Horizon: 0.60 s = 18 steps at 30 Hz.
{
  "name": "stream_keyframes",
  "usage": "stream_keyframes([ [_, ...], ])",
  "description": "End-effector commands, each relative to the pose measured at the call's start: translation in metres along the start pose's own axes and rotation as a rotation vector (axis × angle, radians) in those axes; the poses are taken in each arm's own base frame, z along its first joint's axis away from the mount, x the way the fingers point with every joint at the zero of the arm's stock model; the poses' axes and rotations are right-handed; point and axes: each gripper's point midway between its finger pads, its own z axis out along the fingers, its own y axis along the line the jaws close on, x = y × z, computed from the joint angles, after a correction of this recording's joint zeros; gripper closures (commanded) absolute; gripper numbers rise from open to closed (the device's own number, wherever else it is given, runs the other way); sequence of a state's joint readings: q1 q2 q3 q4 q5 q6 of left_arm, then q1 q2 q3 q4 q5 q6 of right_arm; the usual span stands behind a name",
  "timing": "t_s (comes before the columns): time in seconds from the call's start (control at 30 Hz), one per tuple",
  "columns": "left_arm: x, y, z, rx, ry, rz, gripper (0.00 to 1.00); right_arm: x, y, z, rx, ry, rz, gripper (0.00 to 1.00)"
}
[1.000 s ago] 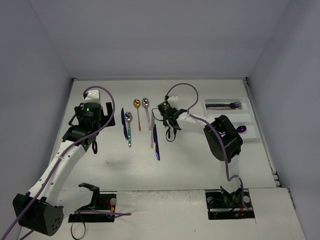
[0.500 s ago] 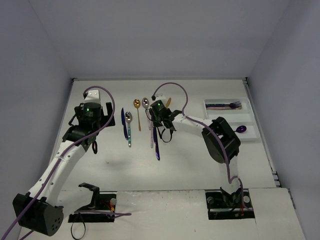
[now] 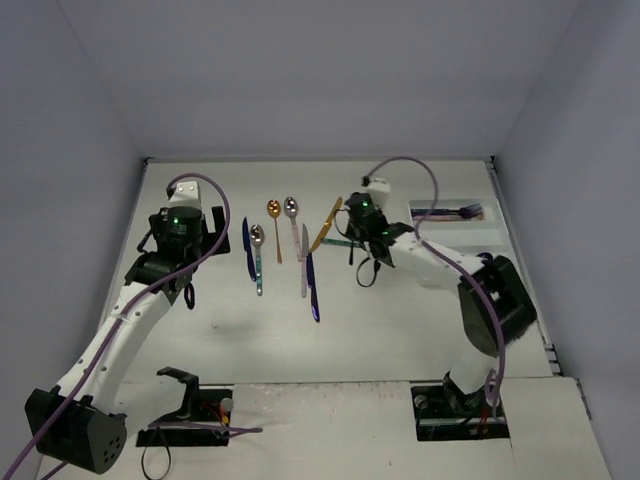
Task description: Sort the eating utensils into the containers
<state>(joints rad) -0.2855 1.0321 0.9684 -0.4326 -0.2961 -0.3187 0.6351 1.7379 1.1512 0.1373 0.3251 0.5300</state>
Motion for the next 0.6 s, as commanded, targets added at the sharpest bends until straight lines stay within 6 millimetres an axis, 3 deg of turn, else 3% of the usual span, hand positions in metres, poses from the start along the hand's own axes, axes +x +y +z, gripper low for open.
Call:
stream_keyframes([
  [0.0, -0.018, 0.003, -0.005, -0.007, -0.056, -0.033, 0.03, -0.057, -0.106, -0.027, 0.257, -0.221, 0.295, 1.00],
  [0.13, -0.018, 0.002, -0.004, -0.006, -0.056, -0.037, 0.03, -0.058, -0.177, -0.042, 0.377, -0.269, 0.479, 1.00],
  [0.33, -0.017, 0.002, -0.003, -0.008, -0.049, -0.034, 0.03, -0.030, -0.268, -0.062, 0.559, -0.295, 0.689, 1.00],
  [0.57, -0.017, 0.003, -0.003, -0.010, -0.048, -0.032, 0.03, -0.006, -0.327, -0.063, 0.679, -0.275, 0.861, 1.00],
])
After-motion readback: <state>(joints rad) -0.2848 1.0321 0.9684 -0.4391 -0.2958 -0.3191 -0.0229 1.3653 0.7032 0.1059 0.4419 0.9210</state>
